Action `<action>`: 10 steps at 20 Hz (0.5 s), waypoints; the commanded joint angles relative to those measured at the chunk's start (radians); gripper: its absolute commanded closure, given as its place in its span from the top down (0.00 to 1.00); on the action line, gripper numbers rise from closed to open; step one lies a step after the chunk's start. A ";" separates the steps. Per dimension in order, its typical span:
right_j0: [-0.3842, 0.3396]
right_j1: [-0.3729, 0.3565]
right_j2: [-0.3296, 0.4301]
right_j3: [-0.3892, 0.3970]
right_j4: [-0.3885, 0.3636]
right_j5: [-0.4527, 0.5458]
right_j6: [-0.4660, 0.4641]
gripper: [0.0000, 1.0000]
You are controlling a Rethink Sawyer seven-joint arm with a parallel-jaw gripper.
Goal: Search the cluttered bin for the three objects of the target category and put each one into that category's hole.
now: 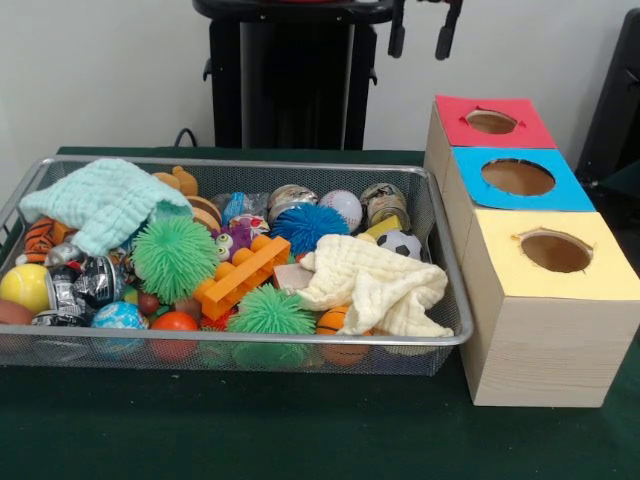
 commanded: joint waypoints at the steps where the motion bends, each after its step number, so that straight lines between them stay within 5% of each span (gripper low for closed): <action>1: -0.059 0.092 0.032 -0.062 -0.034 -0.070 0.118 1.00; 10: -0.116 0.125 0.006 -0.129 -0.011 -0.060 0.140 1.00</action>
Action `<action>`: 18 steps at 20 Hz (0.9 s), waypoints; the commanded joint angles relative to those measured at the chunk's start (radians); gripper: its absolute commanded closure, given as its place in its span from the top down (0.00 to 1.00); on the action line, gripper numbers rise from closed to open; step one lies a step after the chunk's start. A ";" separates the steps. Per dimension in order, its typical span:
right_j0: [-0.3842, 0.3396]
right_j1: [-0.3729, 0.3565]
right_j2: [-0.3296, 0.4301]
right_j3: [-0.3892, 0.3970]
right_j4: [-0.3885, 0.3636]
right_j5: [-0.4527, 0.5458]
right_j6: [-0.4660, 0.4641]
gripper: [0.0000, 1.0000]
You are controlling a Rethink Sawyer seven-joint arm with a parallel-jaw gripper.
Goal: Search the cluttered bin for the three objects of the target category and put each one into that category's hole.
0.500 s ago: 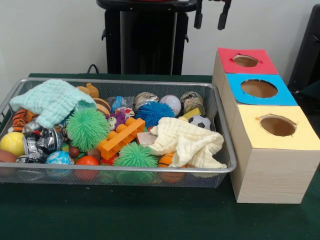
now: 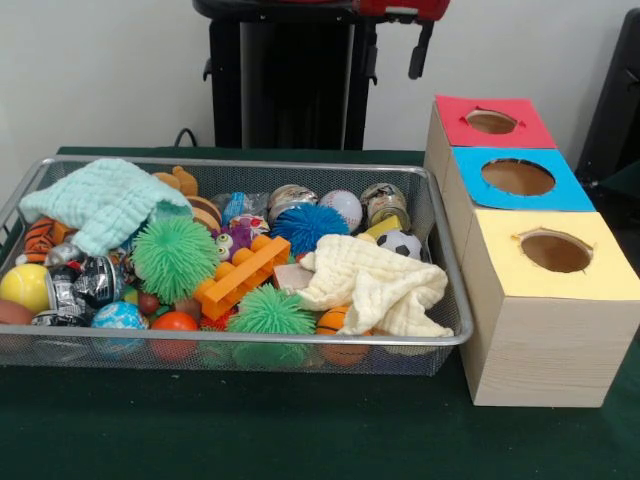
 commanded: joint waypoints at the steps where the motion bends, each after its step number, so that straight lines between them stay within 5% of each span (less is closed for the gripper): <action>1: -0.059 0.070 0.011 -0.119 -0.006 -0.050 0.144 1.00; 18: -0.111 0.315 -0.025 -0.297 0.060 -0.217 0.225 1.00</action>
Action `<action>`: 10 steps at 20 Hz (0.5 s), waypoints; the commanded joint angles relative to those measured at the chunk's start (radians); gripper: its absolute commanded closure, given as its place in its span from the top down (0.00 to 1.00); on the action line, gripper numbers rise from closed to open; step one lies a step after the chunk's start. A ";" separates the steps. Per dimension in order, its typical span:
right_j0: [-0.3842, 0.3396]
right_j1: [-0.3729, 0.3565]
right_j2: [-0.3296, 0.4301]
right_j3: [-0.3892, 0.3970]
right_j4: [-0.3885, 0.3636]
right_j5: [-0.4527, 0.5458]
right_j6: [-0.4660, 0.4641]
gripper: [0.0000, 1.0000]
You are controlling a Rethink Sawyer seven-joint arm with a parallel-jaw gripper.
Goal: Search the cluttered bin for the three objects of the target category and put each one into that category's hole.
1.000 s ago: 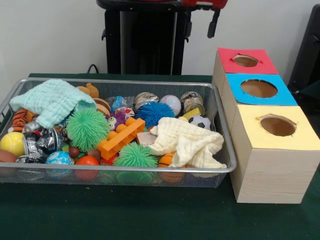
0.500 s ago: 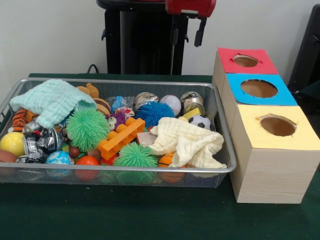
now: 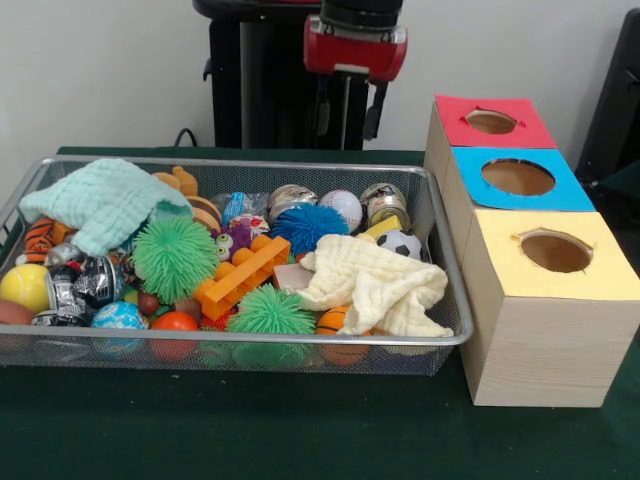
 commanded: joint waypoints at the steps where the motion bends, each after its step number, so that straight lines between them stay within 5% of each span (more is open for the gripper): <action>1: -0.049 0.141 -0.011 -0.155 0.053 -0.094 0.220 1.00; 10: -0.088 0.161 -0.045 -0.187 0.040 -0.051 0.183 1.00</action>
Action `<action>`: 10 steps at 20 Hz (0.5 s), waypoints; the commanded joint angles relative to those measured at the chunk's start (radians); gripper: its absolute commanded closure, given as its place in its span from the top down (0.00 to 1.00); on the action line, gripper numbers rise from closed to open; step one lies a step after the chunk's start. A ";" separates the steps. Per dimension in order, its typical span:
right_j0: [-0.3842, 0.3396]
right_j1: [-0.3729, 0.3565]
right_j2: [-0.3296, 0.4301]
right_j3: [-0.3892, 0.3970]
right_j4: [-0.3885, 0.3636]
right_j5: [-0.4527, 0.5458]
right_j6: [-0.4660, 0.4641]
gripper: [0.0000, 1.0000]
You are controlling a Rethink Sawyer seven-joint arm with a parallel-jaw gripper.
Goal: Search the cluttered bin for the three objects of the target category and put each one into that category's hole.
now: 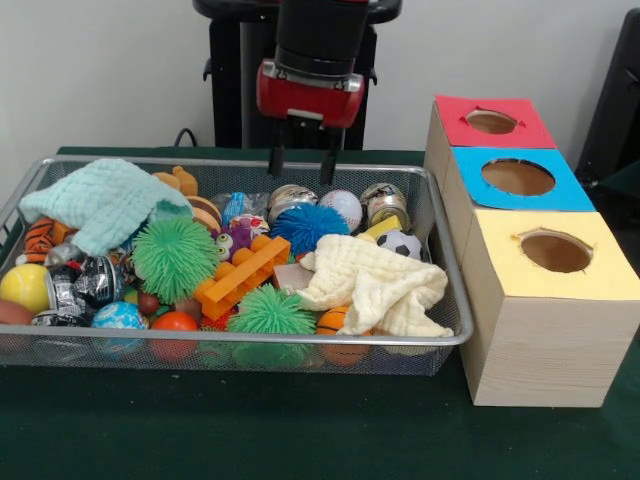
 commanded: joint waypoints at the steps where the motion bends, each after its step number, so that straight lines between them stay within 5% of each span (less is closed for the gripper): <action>1: -0.038 0.047 -0.025 -0.082 0.026 0.005 0.182 1.00; 10: -0.082 0.067 -0.021 -0.039 -0.008 0.029 0.140 1.00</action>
